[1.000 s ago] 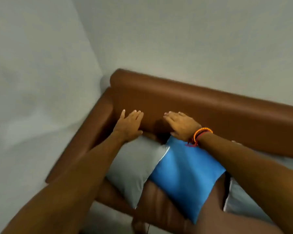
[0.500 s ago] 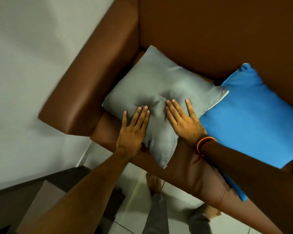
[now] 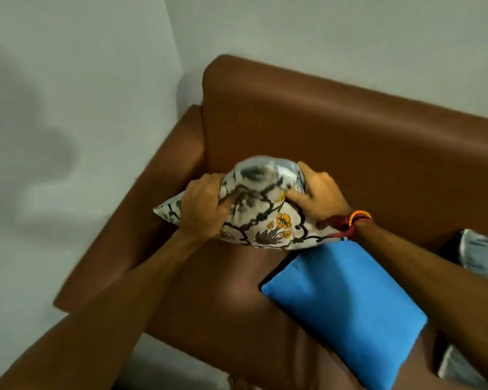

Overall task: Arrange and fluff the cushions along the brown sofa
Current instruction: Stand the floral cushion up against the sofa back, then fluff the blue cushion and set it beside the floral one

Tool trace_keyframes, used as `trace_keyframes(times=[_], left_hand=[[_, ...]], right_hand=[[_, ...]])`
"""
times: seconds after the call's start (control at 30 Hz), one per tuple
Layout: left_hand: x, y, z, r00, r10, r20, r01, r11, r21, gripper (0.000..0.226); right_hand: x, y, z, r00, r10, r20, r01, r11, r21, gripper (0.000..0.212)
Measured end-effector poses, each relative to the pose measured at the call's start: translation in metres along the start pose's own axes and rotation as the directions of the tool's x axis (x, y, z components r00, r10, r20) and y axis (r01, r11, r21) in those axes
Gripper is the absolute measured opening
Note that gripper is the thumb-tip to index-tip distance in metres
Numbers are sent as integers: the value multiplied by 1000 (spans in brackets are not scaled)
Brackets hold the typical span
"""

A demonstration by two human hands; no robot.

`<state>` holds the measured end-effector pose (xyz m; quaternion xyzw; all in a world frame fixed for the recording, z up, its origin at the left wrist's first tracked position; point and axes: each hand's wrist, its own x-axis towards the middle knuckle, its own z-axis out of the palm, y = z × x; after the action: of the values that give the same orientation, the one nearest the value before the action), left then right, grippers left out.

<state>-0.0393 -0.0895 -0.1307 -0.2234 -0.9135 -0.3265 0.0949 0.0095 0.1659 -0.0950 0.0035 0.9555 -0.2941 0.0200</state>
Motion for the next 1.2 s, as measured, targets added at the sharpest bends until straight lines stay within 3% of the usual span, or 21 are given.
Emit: trace_keyframes(times=[0.1, 0.17, 0.4, 0.6, 0.73, 0.93, 1.0, 1.1, 1.2], left_hand=[[55, 14, 2, 994, -34, -109, 29, 998, -47, 36], [78, 15, 13, 989, -35, -141, 28, 999, -45, 33], [117, 3, 53, 993, -13, -116, 9, 1000, -27, 34], [129, -2, 74, 994, -82, -77, 89, 992, 91, 38], [131, -5, 77, 985, -120, -120, 138, 978, 155, 33], [86, 34, 89, 951, -107, -292, 162, 972, 173, 24], [51, 56, 104, 975, -30, -220, 84, 966, 243, 28], [-20, 93, 137, 985, 149, 90, -167, 958, 235, 36], [-99, 125, 175, 836, 363, 411, -442, 890, 115, 52]], right_hand=[[32, 3, -25, 995, 49, -89, -47, 999, 25, 54], [47, 14, -23, 992, 52, -115, -53, 999, -3, 47], [75, 51, -4, 977, 88, -194, -92, 996, -12, 39], [85, 71, 1, 981, 114, -155, -124, 991, -53, 32], [82, 80, -2, 983, 111, -146, -118, 992, -36, 37], [18, 105, 2, 949, 99, -298, -147, 979, -142, 68], [-26, 122, 11, 960, 47, -277, -128, 951, -282, 71], [-106, 161, 24, 994, -71, -79, 21, 862, -506, 83], [-186, 205, 32, 967, -122, 222, 234, 771, -592, 100]])
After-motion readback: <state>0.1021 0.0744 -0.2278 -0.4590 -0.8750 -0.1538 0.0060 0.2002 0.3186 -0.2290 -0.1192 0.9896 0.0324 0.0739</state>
